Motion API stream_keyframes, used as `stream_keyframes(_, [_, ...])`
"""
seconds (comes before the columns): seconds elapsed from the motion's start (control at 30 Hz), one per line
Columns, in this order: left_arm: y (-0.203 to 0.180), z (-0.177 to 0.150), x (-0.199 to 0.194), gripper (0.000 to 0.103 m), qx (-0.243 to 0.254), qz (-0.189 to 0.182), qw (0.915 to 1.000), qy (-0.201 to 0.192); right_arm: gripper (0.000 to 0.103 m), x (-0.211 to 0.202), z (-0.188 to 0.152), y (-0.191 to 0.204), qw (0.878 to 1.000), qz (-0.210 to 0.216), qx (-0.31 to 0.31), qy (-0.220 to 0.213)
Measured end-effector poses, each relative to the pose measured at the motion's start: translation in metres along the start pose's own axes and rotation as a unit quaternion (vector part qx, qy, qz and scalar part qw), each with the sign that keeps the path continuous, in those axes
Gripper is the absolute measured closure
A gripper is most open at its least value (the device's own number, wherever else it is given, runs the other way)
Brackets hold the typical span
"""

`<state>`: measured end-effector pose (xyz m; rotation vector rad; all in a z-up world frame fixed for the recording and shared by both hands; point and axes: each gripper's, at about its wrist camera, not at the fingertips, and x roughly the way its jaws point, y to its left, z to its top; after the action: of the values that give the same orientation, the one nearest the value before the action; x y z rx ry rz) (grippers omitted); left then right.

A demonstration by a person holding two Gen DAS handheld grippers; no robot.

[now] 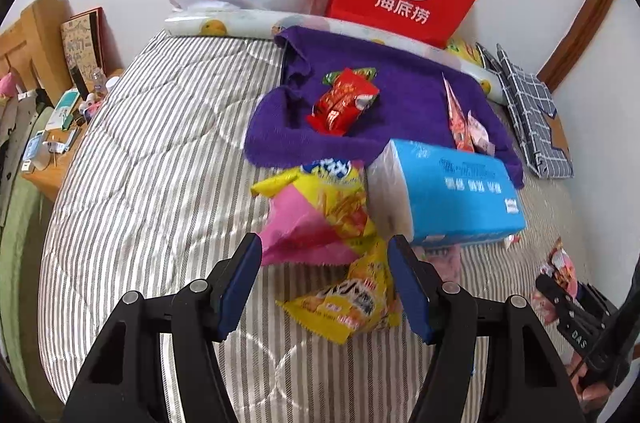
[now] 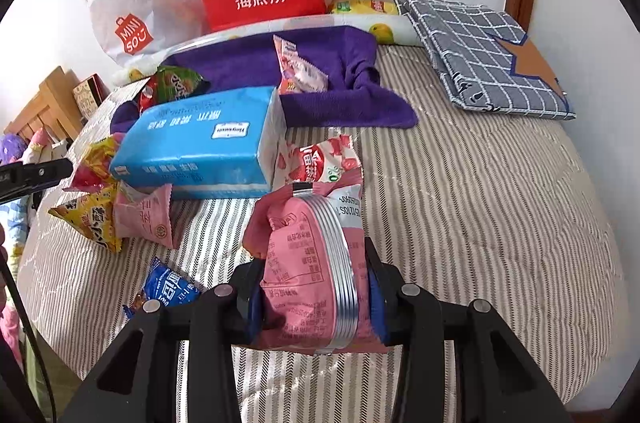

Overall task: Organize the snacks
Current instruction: 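Grasp the pink silver-banded bag with the right gripper while the left grasps the yellow-pink chip bag, then carry the pink bag and yellow-pink chip bag over the purple towel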

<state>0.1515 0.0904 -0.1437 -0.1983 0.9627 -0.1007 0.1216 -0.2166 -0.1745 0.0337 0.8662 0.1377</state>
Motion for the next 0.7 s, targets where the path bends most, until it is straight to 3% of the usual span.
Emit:
stream_keyframes(0.4, [-0.006,0.027,0.029,0.035,-0.017,0.028,0.9994,0.008,0.064,-0.009,0.005,-0.005,0.999,-0.034,-0.007,-0.012])
stream_keyframes(0.63, [-0.012,0.034,0.054,0.035,-0.001,0.076,0.9966,0.033,0.064,-0.014,0.005,-0.004,0.999,-0.047,-0.007,-0.021])
stream_keyframes(0.7, [-0.010,0.035,0.059,0.035,-0.006,0.072,0.9966,0.041,0.064,-0.015,0.005,-0.003,0.998,-0.050,-0.006,-0.022])
